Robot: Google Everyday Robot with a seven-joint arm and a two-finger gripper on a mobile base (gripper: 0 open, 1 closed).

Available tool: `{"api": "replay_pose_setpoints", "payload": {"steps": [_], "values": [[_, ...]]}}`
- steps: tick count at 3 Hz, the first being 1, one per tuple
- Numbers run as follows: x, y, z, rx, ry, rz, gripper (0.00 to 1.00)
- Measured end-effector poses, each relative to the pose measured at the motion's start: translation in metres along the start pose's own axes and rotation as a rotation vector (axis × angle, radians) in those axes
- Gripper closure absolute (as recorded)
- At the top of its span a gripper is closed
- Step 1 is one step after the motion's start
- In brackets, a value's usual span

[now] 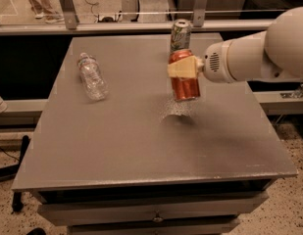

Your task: Place coke can upright

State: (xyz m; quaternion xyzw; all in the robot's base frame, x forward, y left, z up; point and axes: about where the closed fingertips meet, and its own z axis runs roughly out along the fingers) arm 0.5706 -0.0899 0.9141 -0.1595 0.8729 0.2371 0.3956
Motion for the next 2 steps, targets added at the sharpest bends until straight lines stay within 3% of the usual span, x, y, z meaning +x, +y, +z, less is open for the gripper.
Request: {"api": "replay_pose_setpoints", "payload": {"steps": [1, 2], "values": [[-0.022, -0.002, -0.003, -0.093, -0.204, 0.062, 1.00], [-0.021, -0.016, -0.014, -0.140, -0.337, 0.113, 1.00]]}}
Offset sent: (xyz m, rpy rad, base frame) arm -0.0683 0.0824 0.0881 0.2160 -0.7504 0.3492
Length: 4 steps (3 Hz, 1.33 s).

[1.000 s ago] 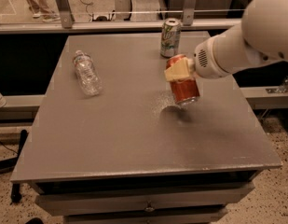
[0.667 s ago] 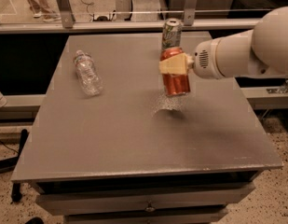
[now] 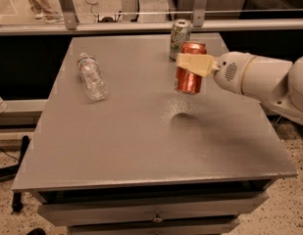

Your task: Place coke can upright

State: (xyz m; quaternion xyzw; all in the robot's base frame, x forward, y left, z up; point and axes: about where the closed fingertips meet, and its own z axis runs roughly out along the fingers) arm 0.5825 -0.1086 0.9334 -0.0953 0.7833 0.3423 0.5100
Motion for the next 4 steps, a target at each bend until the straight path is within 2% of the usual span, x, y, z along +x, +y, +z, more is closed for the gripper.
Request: {"api": "replay_pose_setpoints", "payload": {"steps": [1, 2, 3, 4], "values": [[0.018, -0.006, -0.021, -0.026, -0.070, -0.047, 1.00], [0.036, 0.025, -0.034, -0.064, -0.102, -0.207, 1.00], [0.028, 0.101, -0.025, -0.148, -0.132, -0.476, 1.00], [0.029, 0.157, -0.014, -0.217, -0.156, -0.641, 1.00]]}}
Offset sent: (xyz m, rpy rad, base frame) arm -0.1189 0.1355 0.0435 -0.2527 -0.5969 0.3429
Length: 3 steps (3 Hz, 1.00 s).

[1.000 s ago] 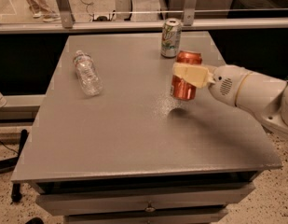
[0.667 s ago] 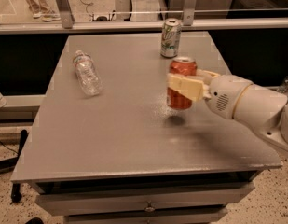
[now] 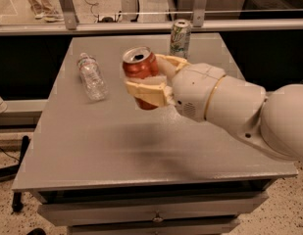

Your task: Place coke can upright

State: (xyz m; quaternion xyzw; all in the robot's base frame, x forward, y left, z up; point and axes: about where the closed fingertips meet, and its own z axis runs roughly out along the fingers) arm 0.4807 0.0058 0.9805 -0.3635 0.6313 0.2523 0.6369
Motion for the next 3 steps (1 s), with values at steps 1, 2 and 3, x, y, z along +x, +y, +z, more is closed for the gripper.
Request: {"api": "replay_pose_setpoints", "payload": {"steps": [1, 2, 3], "values": [[-0.007, 0.009, 0.005, -0.016, -0.009, -0.029, 1.00], [-0.006, 0.008, 0.002, -0.025, -0.014, -0.039, 1.00], [0.003, 0.005, 0.002, -0.037, -0.054, -0.052, 1.00]]}}
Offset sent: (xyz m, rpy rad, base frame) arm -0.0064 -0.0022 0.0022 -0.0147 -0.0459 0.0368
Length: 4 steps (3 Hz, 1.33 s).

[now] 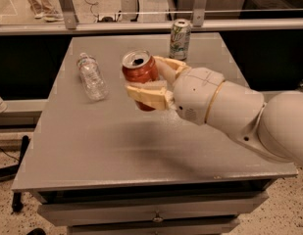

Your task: Place coke can upright

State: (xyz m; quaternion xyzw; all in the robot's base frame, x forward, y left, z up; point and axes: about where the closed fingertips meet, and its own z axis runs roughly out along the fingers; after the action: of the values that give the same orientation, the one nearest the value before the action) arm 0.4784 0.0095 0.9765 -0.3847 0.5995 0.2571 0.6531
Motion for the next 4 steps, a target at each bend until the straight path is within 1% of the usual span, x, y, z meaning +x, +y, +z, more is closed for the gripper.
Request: {"api": "replay_pose_setpoints", "payload": {"steps": [1, 2, 4], "values": [[0.016, -0.009, 0.003, -0.005, -0.047, 0.004, 1.00], [0.032, -0.013, 0.009, -0.005, -0.065, 0.022, 1.00], [0.074, -0.013, 0.008, -0.002, 0.004, 0.048, 1.00]]}}
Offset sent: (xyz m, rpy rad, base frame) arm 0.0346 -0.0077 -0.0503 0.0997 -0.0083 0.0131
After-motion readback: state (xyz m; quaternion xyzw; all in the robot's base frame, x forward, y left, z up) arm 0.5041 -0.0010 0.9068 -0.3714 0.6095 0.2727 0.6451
